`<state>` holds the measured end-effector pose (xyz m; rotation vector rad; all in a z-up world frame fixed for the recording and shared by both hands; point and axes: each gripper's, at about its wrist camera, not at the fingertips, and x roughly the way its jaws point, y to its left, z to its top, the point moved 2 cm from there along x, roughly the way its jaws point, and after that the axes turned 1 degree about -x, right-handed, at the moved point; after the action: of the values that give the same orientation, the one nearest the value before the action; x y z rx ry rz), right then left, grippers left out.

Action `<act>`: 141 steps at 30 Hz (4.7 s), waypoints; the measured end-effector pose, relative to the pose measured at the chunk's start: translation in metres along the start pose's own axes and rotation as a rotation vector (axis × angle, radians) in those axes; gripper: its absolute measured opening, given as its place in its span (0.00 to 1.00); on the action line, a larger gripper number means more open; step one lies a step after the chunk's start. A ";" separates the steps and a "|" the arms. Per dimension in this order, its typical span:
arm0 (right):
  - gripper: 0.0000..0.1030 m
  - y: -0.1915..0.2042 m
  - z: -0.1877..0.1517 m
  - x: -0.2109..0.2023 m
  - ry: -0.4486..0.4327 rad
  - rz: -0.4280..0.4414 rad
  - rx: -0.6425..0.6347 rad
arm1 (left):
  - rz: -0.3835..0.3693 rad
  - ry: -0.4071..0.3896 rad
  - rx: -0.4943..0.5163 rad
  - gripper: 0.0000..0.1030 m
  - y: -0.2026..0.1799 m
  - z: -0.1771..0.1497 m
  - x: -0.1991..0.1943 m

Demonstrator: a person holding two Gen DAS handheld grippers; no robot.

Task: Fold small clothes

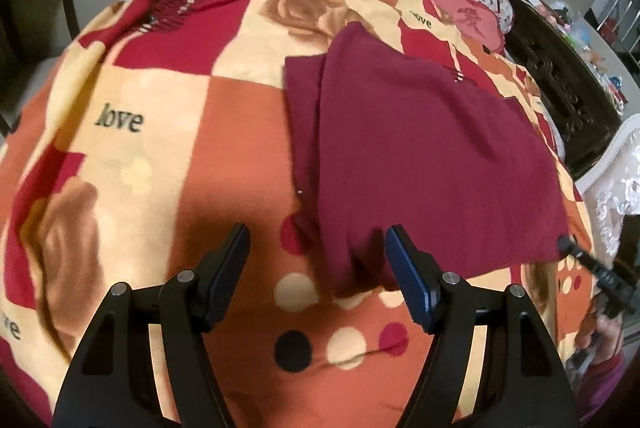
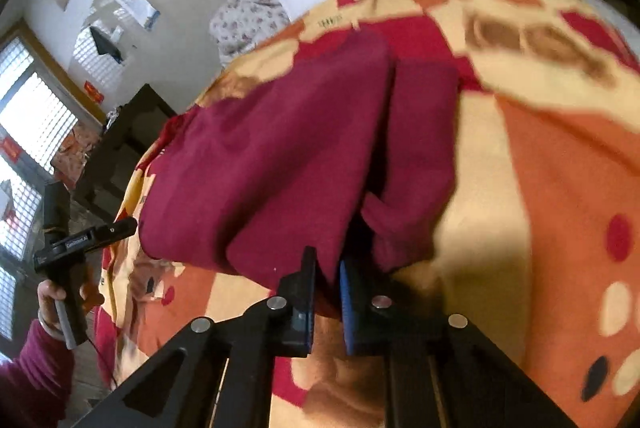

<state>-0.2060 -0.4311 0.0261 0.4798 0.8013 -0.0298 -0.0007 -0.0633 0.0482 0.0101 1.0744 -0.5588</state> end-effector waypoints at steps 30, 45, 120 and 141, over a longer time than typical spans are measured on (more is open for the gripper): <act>0.20 0.042 -0.001 0.007 0.072 0.072 0.039 | -0.090 0.088 0.264 0.48 -0.001 -0.037 0.038; 0.43 0.075 0.004 0.034 0.101 0.163 0.056 | -0.143 0.091 0.262 0.08 -0.015 -0.027 0.044; 0.53 0.235 0.126 0.205 0.249 0.107 -0.263 | -0.213 -0.072 -0.198 0.58 0.010 -0.014 0.027; 0.35 0.292 0.106 0.264 0.272 -0.183 -0.664 | -0.298 -0.040 -0.314 0.62 0.032 -0.020 0.050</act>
<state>0.1112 -0.1749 0.0222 -0.2246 1.0598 0.1316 0.0144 -0.0516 -0.0115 -0.4396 1.1221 -0.6483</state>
